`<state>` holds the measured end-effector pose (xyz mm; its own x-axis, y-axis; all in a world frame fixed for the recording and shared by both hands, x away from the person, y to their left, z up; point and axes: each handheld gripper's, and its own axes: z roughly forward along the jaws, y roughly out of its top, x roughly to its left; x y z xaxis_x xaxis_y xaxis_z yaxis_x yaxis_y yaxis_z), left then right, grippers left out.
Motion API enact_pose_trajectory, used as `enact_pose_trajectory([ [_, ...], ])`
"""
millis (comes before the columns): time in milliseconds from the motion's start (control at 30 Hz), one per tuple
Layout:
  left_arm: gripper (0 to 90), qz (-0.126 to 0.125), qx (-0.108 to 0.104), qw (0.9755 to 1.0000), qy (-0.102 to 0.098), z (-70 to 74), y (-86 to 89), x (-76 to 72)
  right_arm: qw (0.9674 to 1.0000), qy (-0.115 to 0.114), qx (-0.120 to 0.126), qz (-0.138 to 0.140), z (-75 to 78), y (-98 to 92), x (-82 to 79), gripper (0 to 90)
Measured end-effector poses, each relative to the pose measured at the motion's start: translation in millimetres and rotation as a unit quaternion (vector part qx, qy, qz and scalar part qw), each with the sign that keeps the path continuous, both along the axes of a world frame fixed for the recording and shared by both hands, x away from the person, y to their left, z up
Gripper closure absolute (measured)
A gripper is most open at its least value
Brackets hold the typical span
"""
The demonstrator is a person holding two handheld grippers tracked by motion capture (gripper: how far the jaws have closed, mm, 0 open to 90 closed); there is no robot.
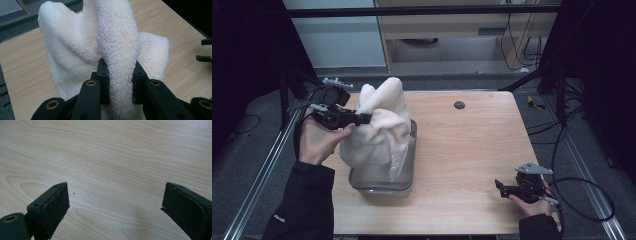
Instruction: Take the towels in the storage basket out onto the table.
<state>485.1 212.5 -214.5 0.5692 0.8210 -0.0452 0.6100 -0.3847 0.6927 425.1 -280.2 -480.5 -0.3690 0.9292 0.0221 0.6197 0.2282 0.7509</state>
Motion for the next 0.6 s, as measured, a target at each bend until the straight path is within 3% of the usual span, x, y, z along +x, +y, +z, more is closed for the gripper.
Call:
enact_pose_trajectory([
  [300, 73.8, -0.010, -0.005, 0.9999, -0.009, 16.5, 0.1, -10.6, 1.0000, -0.001, -0.003, 0.000, 0.0, -0.1, 0.0, 7.3],
  [600, 73.7, -0.024, -0.004, 0.9996, -0.012, 23.9, -4.3, -17.5, 1.0000, -0.004, -0.004, -0.001, 0.2, -0.4, -0.3, 7.3],
])
